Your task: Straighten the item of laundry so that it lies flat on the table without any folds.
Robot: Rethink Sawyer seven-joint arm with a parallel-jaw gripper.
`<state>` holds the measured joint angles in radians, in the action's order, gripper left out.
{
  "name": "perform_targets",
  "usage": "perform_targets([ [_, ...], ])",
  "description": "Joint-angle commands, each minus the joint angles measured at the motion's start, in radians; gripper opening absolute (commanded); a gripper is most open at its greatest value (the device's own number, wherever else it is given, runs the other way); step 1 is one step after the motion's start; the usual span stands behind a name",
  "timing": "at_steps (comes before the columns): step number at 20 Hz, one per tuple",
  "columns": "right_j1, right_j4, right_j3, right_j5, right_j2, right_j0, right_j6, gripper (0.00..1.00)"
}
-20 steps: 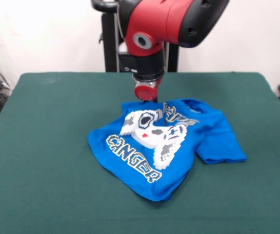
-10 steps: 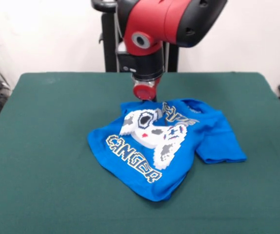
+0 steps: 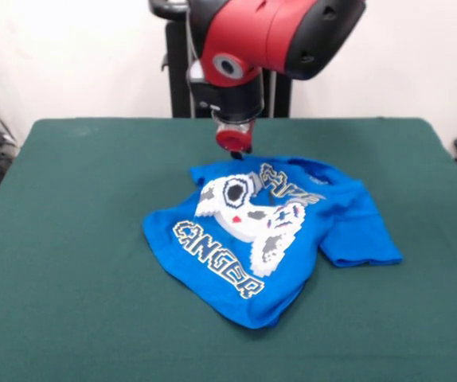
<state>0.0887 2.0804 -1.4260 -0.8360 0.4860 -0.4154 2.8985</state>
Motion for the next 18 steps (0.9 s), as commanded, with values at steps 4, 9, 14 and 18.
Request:
perform_targets([
  [4, -0.117, 0.077, -0.081, -0.169, -0.188, -0.064, 0.054, 1.0],
  [9, -0.145, 0.061, -0.085, -0.147, -0.194, -0.077, 0.043, 1.0],
  [14, -0.165, 0.041, -0.096, -0.121, -0.204, -0.093, 0.036, 1.0],
  [18, -0.17, 0.038, -0.104, -0.121, -0.202, -0.107, 0.055, 1.0],
])
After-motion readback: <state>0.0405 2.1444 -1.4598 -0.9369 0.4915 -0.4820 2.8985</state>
